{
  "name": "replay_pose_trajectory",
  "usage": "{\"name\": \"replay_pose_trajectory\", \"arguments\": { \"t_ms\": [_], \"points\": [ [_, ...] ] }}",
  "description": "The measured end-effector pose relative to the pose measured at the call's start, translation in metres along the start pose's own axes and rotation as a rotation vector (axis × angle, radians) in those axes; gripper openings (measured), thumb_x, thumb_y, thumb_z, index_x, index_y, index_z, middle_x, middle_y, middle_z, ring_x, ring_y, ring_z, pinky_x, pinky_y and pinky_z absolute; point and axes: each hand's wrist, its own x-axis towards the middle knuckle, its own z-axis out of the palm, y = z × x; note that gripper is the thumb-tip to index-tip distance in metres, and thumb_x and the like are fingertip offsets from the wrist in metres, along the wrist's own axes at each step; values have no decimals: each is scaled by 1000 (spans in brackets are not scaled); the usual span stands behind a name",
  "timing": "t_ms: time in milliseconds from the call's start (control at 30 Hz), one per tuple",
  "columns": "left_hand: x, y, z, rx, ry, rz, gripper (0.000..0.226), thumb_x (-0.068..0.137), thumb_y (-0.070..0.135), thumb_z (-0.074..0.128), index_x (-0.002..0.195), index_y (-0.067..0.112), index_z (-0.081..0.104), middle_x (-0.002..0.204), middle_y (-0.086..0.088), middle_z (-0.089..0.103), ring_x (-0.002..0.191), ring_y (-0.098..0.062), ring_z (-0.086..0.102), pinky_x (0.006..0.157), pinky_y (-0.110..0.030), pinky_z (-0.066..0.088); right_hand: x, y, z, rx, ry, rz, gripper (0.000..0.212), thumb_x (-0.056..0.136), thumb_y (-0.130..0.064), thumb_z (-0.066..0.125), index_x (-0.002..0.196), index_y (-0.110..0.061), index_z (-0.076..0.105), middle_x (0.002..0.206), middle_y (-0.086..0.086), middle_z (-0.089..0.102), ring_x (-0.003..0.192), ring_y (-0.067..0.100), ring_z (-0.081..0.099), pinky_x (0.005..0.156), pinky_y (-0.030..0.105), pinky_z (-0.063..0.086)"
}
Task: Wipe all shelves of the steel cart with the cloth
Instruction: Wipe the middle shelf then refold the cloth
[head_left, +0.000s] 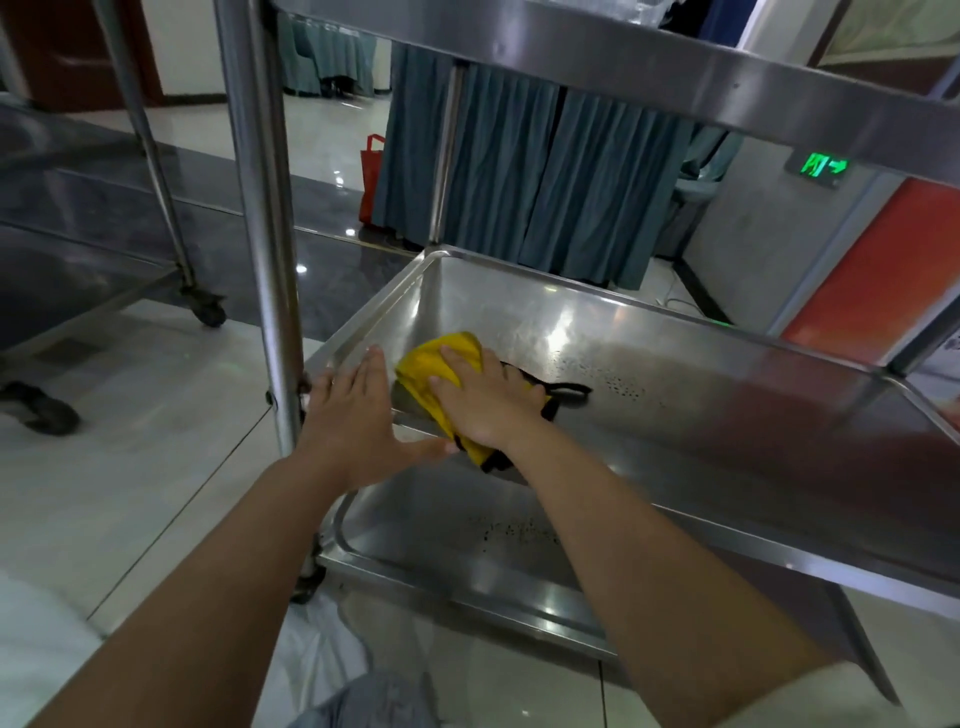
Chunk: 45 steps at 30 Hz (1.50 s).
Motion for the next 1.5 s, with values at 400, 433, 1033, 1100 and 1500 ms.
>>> {"name": "replay_pose_trajectory", "arguments": {
  "t_ms": [400, 433, 1033, 1100, 1500],
  "points": [
    [-8, 10, -7, 142, 15, 36, 92, 77, 83, 6, 136, 21, 40, 150, -9, 34, 142, -25, 24, 115, -47, 12, -69, 126, -17, -46, 116, 21, 53, 93, -65, 22, 144, -51, 17, 160, -5, 17, 140, 28, 28, 110, 52, 25],
    [-6, 16, -7, 158, 15, 13, 81, 83, 77, 10, 130, 20, 44, 145, -11, 39, 139, -28, 28, 114, -50, 15, -80, 151, -22, -53, 136, 70, 53, 93, -64, 22, 144, -51, 18, 159, -5, 19, 139, 29, 32, 109, 52, 28],
    [7, 232, 33, 155, 25, 342, 45, 98, 45, 31, 116, 17, 60, 123, -7, 59, 112, -27, 52, 91, -37, 44, -115, 249, -33, 16, 145, 159, 66, 84, -75, 15, 145, -49, 11, 161, -1, 12, 143, 29, 22, 110, 56, 17],
    [6, 231, 39, 129, 47, 347, 51, 94, 50, 28, 124, 20, 57, 129, -5, 55, 116, -26, 48, 94, -36, 42, -131, 292, -42, 2, 203, 209, 69, 80, -77, 15, 143, -49, 16, 157, -1, 25, 137, 30, 33, 107, 54, 26],
    [11, 237, 49, 164, -25, 347, 68, 89, 66, 16, 143, 30, 38, 149, -2, 39, 134, -27, 35, 108, -43, 29, -187, 415, -77, 18, 244, 829, 68, 87, -67, 21, 148, -38, 18, 158, 8, 19, 136, 38, 28, 108, 62, 18]
  ]
}}
